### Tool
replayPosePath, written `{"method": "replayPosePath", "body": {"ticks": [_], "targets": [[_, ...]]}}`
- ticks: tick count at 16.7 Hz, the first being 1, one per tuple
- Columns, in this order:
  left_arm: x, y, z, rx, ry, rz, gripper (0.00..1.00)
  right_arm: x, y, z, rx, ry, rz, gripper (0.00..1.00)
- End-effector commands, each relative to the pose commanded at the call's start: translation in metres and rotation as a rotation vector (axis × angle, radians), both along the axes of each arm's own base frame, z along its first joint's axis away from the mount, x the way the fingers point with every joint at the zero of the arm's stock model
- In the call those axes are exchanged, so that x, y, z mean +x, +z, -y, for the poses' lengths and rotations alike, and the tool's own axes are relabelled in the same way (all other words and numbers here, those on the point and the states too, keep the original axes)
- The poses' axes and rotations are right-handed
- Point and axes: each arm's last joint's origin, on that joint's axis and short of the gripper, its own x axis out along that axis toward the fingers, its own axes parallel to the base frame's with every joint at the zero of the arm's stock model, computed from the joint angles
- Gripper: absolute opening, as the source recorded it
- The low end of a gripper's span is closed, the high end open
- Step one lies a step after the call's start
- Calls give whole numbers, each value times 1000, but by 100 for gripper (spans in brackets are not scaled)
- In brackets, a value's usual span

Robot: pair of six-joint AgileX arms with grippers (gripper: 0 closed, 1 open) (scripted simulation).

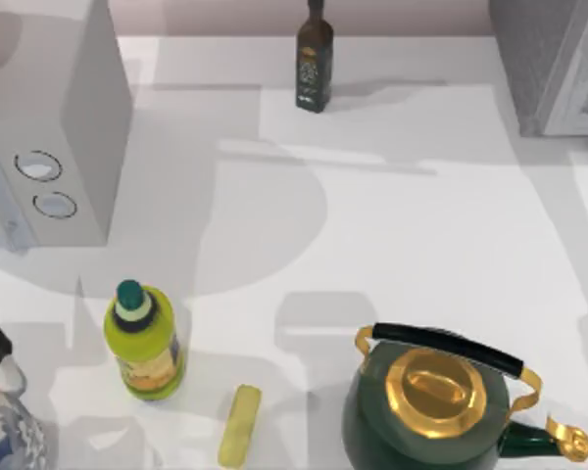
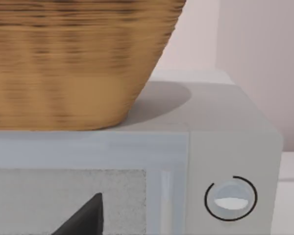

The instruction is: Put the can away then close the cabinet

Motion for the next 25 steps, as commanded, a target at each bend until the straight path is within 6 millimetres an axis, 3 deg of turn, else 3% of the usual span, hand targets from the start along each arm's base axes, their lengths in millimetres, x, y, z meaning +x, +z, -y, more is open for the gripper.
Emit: {"method": "replayPosePath", "body": {"ticks": [3, 7, 13, 25], "targets": [[0, 0, 0, 0, 0, 0, 100, 29, 3, 1, 8, 4, 14, 0], [0, 0, 0, 0, 0, 0, 100, 62, -13, 2, 7, 12, -21, 0], [0, 0, 0, 0, 0, 0, 100, 69, -18, 2, 6, 15, -32, 0], [0, 0, 0, 0, 0, 0, 100, 69, -18, 2, 6, 15, -32, 90]]}}
